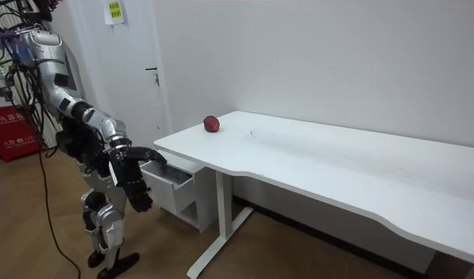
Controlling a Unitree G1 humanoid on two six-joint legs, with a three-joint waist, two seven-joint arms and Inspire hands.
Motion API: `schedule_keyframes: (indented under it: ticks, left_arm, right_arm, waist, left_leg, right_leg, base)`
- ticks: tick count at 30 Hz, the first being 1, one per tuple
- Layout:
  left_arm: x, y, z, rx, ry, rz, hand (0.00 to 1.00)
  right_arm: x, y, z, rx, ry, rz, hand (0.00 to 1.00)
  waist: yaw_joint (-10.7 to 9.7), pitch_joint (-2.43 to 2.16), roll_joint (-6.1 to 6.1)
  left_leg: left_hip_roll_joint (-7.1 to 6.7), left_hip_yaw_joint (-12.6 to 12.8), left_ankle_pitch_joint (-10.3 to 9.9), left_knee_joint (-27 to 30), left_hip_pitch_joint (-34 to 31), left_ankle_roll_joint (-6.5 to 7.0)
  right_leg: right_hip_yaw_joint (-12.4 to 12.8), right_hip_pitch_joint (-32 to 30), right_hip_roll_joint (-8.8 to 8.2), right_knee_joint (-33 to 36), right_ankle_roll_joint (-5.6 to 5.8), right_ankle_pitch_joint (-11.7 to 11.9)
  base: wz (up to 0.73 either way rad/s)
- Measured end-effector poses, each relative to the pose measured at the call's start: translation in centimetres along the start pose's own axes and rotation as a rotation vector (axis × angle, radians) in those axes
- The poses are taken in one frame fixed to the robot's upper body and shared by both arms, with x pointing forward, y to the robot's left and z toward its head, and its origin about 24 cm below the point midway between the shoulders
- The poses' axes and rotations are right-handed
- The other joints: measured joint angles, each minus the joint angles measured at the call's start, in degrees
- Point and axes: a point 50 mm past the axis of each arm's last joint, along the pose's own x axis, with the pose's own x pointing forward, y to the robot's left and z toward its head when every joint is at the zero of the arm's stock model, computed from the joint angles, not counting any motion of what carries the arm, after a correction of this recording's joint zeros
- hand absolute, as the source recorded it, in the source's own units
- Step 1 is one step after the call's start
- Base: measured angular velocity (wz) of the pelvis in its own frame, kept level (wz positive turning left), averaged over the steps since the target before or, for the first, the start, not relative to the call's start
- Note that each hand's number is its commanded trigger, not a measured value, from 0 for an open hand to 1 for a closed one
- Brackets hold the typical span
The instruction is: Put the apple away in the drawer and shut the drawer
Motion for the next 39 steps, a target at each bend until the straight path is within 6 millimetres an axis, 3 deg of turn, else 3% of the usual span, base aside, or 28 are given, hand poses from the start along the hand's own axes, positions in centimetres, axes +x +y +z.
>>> schedule_keyframes:
  ticks: [6,10,14,18,26,33,39]
  left_arm:
    - [0.0,-0.2,0.3,0.007,-0.028,-0.009,0.0]
    - [-0.1,-0.4,0.3,0.017,-0.033,-0.022,0.0]
    - [0.0,-0.6,1.0,0.026,-0.056,-0.026,0.0]
    - [0.0,-1.4,1.8,0.07,-0.087,-0.06,0.0]
    - [-0.1,-1.8,1.4,0.091,-0.077,-0.095,0.0]
    - [-0.1,-2.0,1.8,0.113,-0.089,-0.102,0.0]
    - [-0.1,-1.9,1.9,0.113,-0.095,-0.097,0.0]
  right_arm:
    - [-3.5,5.2,2.3,-0.055,-0.253,0.164,0.0]
    - [-6.2,7.4,3.3,-0.127,-0.465,0.25,0.0]
    - [-8.7,9.1,2.9,-0.221,-0.651,0.361,0.0]
    - [-10.6,10.2,0.9,-0.387,-0.786,0.519,0.0]
    - [-12.0,10.8,-3.0,-0.612,-0.723,0.783,0.0]
    - [-11.7,10.0,-6.4,-0.844,-0.594,0.972,0.0]
    - [-11.3,9.7,-7.1,-0.931,-0.537,1.031,0.0]
  waist:
    - [-0.2,0.2,0.22]
    - [0.2,0.11,0.46]
    - [1.5,0.13,0.62]
    - [3.4,0.44,0.86]
    - [5.5,0.58,1.03]
    - [5.9,0.93,-0.27]
    - [6.0,0.81,-0.83]
  left_leg:
    - [-0.1,0.0,0.1,0.2,-1.4,0.05]
    - [-0.2,-0.2,0.2,0.1,-1.8,0.05]
    - [-0.13,-0.1,0.2,0.2,-1.7,0.05]
    - [-0.12,-0.1,0.2,0.4,-1.6,0.04]
    - [-0.01,-0.7,0.2,0.1,-1.5,-0.04]
    - [-0.2,-1.4,0.3,0.2,-1.1,-0.04]
    - [-0.25,-1.8,0.3,0.3,-1.1,-0.04]
  right_leg:
    - [0.1,-1.2,0.01,0.0,0.0,0.0]
    - [0.2,-1.7,0.0,-0.1,0.01,0.0]
    - [0.1,-1.8,-0.01,-0.2,0.01,0.0]
    - [-0.1,-1.8,-0.13,-0.1,0.01,0.0]
    - [-1.2,-1.4,-0.52,-0.1,0.01,0.0]
    - [-1.6,-0.4,-0.67,-1.0,0.02,0.0]
    - [-2.3,0.0,-0.72,-1.3,0.02,0.0]
  base:
    - [0.0]
    - [0.0]
    - [0.0]
    - [0.0]
    - [0.05]
    - [0.05]
    - [0.04]
